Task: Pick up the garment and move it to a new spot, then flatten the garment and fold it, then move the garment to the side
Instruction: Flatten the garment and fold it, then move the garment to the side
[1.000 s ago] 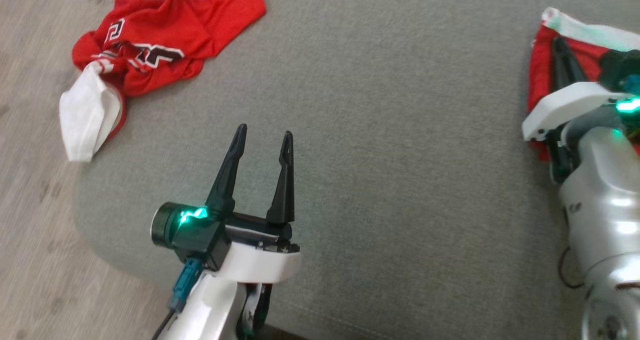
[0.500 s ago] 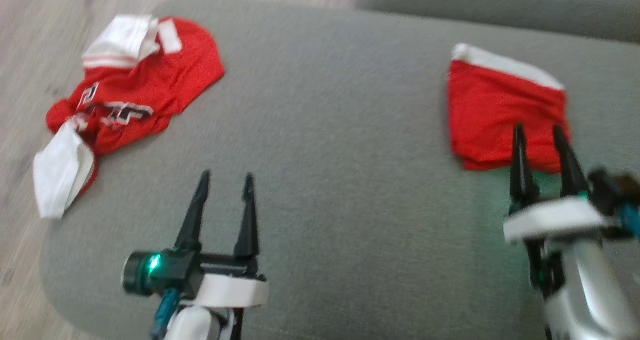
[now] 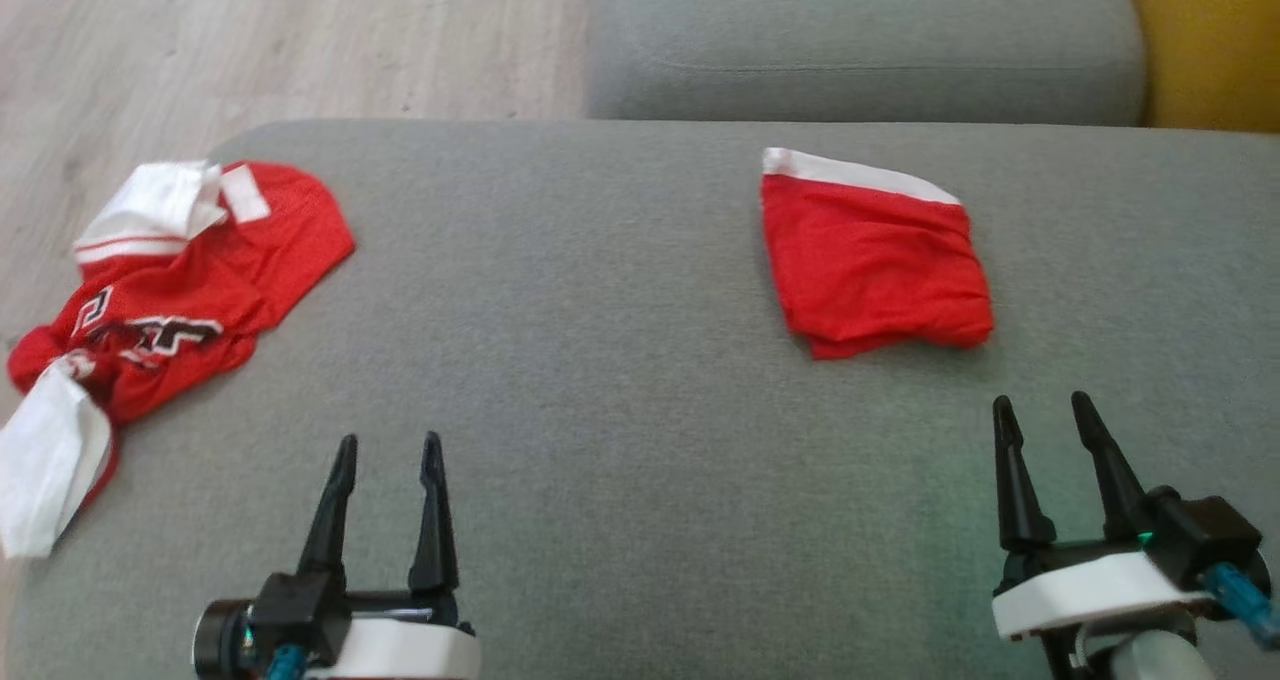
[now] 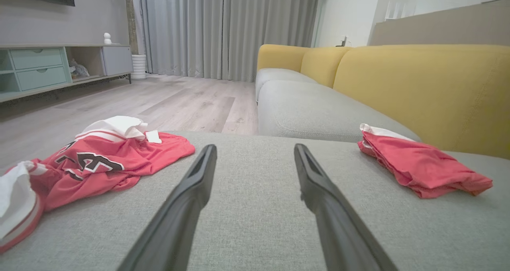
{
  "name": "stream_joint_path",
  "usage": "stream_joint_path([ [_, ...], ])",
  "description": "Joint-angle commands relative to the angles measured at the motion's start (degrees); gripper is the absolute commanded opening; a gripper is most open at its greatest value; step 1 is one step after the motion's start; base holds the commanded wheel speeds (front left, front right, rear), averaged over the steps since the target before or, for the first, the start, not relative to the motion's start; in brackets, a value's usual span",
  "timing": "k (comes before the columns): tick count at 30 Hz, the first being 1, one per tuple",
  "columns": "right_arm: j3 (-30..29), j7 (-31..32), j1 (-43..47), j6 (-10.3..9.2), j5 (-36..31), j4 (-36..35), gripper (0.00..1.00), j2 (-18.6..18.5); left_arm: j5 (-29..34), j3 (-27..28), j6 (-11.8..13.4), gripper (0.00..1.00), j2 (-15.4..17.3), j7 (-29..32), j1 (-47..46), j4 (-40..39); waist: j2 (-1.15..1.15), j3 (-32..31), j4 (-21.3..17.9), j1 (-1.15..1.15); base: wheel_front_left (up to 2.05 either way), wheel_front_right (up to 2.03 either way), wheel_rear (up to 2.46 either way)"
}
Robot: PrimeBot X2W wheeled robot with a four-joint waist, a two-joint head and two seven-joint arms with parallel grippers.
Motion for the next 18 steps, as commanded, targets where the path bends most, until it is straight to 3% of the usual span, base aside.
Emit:
stream_joint_path([
  [1, 1.2, -0.4, -1.0, -0.04, -0.6, -2.3, 1.0, 0.1, 0.9, 2.4, -0.2, 1.0, 0.1, -0.3, -1.2, -1.0, 0.0, -0.2, -0.6, 0.01, 0.0, 0.0, 0.0],
  [18, 0.1, -0.4, 0.1, -0.04, -2.3, -1.8, 1.0, 1.7, 5.2, 3.8, -0.9, 1.0, 0.1, -0.3, -1.3, 1.7, 0.0, 1.1, -1.0, 0.01, 0.0, 0.0, 0.0],
])
